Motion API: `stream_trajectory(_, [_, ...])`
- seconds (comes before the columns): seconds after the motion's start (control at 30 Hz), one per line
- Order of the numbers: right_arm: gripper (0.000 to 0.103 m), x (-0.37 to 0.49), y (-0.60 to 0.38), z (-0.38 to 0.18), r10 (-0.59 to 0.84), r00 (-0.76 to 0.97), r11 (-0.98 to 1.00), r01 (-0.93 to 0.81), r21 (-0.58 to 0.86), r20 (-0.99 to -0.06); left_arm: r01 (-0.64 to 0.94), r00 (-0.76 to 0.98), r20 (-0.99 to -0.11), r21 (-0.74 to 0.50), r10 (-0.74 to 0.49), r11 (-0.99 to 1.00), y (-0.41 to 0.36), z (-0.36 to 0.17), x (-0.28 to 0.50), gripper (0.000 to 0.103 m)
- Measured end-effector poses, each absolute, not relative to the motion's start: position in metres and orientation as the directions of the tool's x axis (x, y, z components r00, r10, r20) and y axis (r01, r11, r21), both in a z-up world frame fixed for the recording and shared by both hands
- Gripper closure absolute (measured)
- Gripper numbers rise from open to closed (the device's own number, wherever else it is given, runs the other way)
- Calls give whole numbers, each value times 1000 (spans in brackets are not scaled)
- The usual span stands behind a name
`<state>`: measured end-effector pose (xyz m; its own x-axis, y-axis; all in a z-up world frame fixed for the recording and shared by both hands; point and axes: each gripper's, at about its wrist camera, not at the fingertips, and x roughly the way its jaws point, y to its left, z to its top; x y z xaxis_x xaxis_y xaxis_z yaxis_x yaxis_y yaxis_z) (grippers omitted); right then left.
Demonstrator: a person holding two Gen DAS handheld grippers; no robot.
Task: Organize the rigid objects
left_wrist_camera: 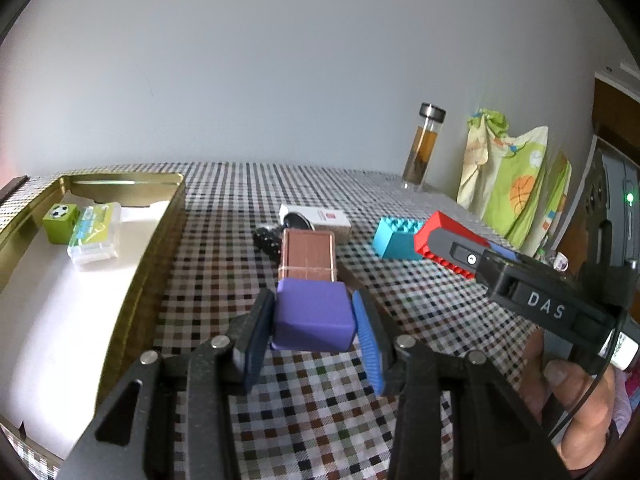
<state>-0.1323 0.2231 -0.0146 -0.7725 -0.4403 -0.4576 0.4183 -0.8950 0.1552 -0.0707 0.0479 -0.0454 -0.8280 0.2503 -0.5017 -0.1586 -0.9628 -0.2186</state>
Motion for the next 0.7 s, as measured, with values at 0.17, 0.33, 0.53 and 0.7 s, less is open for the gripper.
stream_trajectory(0.17, [38, -128, 225, -11, -450, -787, -891, 425, 159, -422, -153, -841, -482, -222, 244, -963, 43, -43, -70, 63])
stream_trajectory(0.33, [38, -120, 222, -6, -449, -809, -892, 431, 137, -379, -130, -861, -455, -234, 227, -963, 33, -40, -65, 63])
stream_trajectory(0.53, [38, -113, 218, -4, -445, -823, -893, 436, 109, -354, -120, -880, -426, -227, 209, -967, 31, -33, -62, 63])
stream_trajectory(0.7, [38, -111, 220, -2, -453, -826, -890, 441, 116, -335, -91, -903, -395, -202, 167, -975, 25, -26, -59, 63])
